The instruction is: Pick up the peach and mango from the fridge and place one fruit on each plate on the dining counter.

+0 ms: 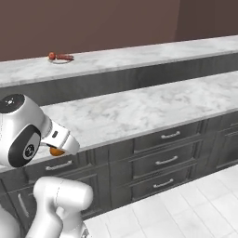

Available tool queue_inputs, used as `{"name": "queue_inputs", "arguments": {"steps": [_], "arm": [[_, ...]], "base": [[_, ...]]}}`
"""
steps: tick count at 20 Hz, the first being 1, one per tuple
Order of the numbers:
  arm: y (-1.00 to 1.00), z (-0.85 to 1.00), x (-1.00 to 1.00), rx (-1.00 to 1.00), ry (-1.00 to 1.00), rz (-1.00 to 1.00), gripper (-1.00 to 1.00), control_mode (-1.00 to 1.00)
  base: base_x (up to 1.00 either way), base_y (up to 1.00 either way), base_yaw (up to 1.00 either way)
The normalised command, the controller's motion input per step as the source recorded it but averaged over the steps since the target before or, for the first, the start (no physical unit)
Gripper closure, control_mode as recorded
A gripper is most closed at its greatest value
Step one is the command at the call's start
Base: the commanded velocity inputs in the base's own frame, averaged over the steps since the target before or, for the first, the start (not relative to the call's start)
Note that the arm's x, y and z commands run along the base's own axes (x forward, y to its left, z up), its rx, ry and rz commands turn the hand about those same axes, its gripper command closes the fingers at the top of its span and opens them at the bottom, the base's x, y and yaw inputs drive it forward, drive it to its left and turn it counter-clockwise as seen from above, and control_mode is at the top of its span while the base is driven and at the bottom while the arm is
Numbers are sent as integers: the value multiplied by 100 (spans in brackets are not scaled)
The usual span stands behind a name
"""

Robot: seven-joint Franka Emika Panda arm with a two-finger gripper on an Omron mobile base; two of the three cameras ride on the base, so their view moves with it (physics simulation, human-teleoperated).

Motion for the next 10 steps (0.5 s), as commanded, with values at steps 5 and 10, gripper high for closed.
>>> {"name": "queue_inputs", "arguments": {"steps": [5,10], "arm": [[0,0,0,0,0,0,100,100],[0,0,0,0,0,0,100,100]], "base": [[-82,83,0],[-88,92,0]]}}
